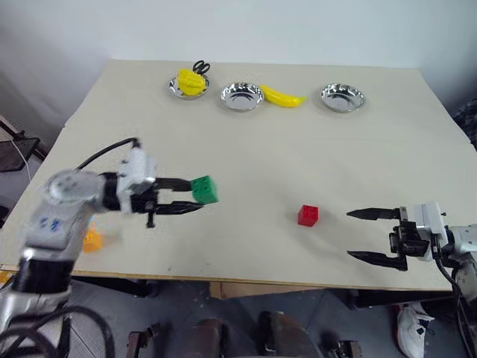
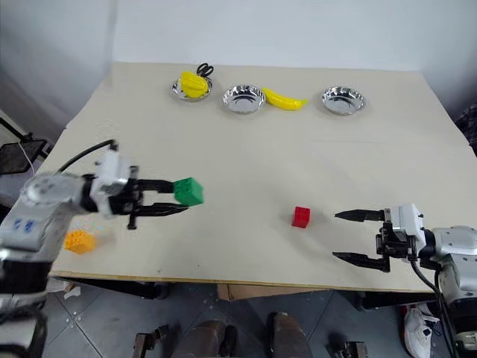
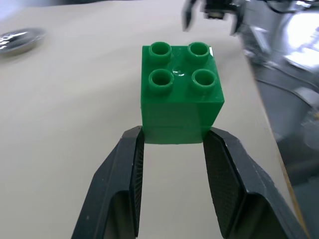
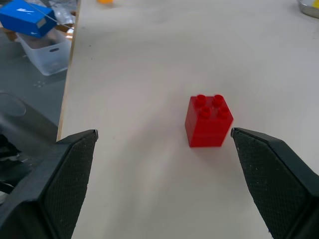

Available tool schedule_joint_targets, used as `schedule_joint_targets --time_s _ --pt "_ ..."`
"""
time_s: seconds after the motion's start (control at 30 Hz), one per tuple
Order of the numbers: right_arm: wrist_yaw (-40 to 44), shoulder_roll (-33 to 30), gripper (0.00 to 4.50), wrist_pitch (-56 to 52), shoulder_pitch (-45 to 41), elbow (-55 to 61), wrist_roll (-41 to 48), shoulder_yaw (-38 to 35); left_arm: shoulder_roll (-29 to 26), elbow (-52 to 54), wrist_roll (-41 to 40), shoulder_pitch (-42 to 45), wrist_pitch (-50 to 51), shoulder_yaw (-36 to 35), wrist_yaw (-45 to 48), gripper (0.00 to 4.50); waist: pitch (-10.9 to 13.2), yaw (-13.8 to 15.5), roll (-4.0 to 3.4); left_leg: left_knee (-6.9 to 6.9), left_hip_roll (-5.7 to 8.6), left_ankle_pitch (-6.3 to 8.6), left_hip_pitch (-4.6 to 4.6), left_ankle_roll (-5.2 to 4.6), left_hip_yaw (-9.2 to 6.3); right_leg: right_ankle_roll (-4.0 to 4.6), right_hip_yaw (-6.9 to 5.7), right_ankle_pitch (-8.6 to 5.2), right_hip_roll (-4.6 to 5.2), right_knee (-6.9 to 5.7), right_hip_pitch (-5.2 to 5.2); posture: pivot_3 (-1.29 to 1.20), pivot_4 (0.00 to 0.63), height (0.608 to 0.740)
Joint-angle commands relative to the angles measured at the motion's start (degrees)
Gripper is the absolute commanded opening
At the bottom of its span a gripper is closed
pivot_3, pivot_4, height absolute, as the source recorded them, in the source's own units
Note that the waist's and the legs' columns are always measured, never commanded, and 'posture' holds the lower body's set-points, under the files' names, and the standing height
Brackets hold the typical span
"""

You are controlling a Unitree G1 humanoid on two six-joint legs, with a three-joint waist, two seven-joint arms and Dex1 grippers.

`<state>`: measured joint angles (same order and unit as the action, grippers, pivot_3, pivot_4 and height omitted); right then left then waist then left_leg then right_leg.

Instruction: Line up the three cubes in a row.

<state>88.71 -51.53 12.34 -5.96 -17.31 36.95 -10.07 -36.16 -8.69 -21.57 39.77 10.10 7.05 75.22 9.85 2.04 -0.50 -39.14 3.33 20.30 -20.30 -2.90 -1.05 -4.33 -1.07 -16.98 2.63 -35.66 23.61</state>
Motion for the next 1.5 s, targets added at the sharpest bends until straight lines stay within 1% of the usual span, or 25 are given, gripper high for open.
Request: schedule_joint_targets --time_s 0.03,0.13,0.2,0.4,0.63,0.73,1.03,1.13,1.2,1.43,1.47,1.5 --pt "-0.8 -1.1 4.5 -0.8 5.7 5.7 0.7 -6.2 8.9 -17.5 8.1 7.0 -9.4 6.9 0.3 1.43 0.0 0.3 0.03 -0.01 0.0 -0.01 -0.05 -0.02 0.0 -0.04 0.0 0.02 -0.01 -0.01 0.01 0.0 0.15 0.74" --pt "-2.8 -0.5 4.5 -2.1 10.7 10.2 1.0 -9.7 13.3 -29.0 11.9 10.7 -15.4 8.5 0.4 1.43 0.1 -0.6 0.14 -0.01 -0.02 -0.01 -0.16 -0.02 0.09 -0.06 0.07 0.03 -0.09 -0.14 0.15 0.0 0.15 0.74" --pt "-4.1 0.2 4.5 -2.9 14.2 13.4 1.2 -12.1 15.3 -35.2 14.0 12.9 -18.3 9.4 0.8 1.43 0.1 -0.9 0.24 0.02 -0.06 -0.01 -0.19 0.03 0.14 -0.07 0.11 0.03 -0.13 -0.2 0.29 0.0 0.15 0.74" --pt "-7.8 2.7 4.5 -5.4 21.5 21.3 1.7 -15.9 18.9 -47.9 18.9 18.7 -23.1 9.8 0.7 1.43 0.2 -0.4 0.4 -0.07 -0.04 -0.09 -0.2 0.09 0.13 -0.06 0.16 0.03 -0.1 -0.21 0.3 0.0 0.15 0.74" --pt "-8.7 4.2 4.5 -6.8 23.0 23.9 1.3 -16.6 20.5 -54.0 21.3 21.1 -27.1 8.9 2.7 1.43 0.2 -0.4 0.41 -0.06 -0.02 -0.08 -0.2 0.06 0.12 -0.07 0.18 0.03 -0.07 -0.21 0.31 0.0 0.15 0.74" --pt "-8.8 4.7 4.5 -6.9 22.7 24.0 0.9 -16.2 20.9 -55.7 22.4 21.4 -28.2 8.8 1.9 1.43 0.2 -0.4 0.41 -0.06 -0.03 -0.08 -0.2 0.07 0.12 -0.07 0.17 0.03 -0.07 -0.23 0.31 0.0 0.15 0.74" --pt "-9.2 5.9 4.5 -7.2 21.9 24.5 0.2 -15.0 21.7 -58.1 24.0 22.2 -28.0 7.0 -1.6 1.43 0.2 -0.1 0.41 -0.08 -0.02 -0.09 -0.18 0.06 0.12 -0.07 0.18 0.03 -0.06 -0.26 0.29 0.0 0.15 0.74" --pt "-9.2 6.1 4.5 -7.4 21.2 24.4 0.0 -14.4 21.8 -58.6 24.1 22.4 -27.9 6.4 -1.0 1.43 0.2 0.0 0.41 -0.09 -0.01 -0.11 -0.16 0.06 0.12 -0.07 0.19 0.03 -0.05 -0.29 0.29 0.0 0.15 0.74" --pt "-9.1 6.3 4.5 -7.6 20.7 24.4 -0.1 -14.1 21.6 -59.0 24.8 22.7 -28.0 6.3 -1.4 2.15 0.2 0.0 0.41 -0.09 -0.01 -0.11 -0.16 0.06 0.12 -0.07 0.19 0.03 -0.06 -0.31 0.29 0.0 0.15 0.74" --pt "-9.2 6.6 4.5 -7.7 19.9 24.2 -0.4 -12.9 20.8 -58.9 24.9 22.7 -29.1 4.7 -1.7 4.23 0.2 0.0 0.41 -0.09 -0.01 -0.11 -0.16 0.06 0.13 -0.07 0.18 0.03 -0.06 -0.32 0.3 0.0 0.15 0.74" --pt "-9.2 6.6 4.5 -7.8 19.6 24.2 -0.4 -12.7 20.3 -58.3 24.6 22.2 -29.4 4.4 -1.0 4.45 0.2 -0.1 0.41 -0.09 -0.01 -0.11 -0.16 0.07 0.13 -0.07 0.18 0.03 -0.06 -0.32 0.3 0.0 0.15 0.74" --pt "-9.2 6.7 4.5 -7.8 19.4 24.1 -0.5 -12.6 20.1 -57.9 24.5 21.9 -29.6 4.2 -0.5 4.45 0.2 -0.1 0.41 -0.09 -0.01 -0.11 -0.16 0.07 0.13 -0.07 0.18 0.03 -0.06 -0.32 0.3 0.0 0.15 0.74"
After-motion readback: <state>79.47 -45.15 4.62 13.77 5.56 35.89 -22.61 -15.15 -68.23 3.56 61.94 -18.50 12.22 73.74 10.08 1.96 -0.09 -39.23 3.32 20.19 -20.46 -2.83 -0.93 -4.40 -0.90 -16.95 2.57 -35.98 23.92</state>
